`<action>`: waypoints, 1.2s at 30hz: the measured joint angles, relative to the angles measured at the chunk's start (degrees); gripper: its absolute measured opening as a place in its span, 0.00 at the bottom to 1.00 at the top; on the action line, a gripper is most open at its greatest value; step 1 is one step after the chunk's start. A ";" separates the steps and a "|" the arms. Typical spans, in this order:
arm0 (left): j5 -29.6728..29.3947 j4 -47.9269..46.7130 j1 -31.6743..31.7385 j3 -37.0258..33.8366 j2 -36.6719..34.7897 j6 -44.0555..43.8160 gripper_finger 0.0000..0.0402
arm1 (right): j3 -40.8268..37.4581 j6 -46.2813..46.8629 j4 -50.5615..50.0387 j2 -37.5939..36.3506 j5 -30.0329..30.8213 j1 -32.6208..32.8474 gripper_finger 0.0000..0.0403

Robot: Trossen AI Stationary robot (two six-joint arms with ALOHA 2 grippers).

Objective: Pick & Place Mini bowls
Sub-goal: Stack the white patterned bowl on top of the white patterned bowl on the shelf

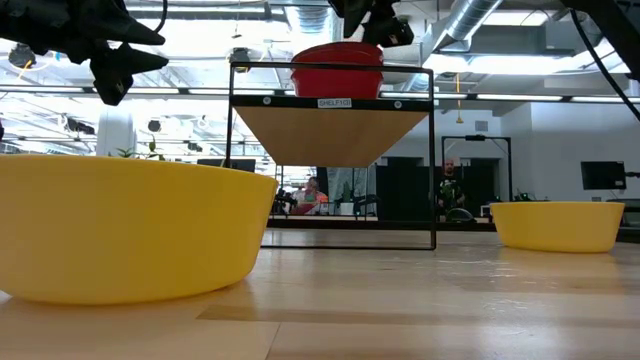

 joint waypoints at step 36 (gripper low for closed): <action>0.00 0.39 0.02 0.00 0.00 0.00 0.35 | -5.29 -11.78 2.52 0.09 -2.48 0.76 0.16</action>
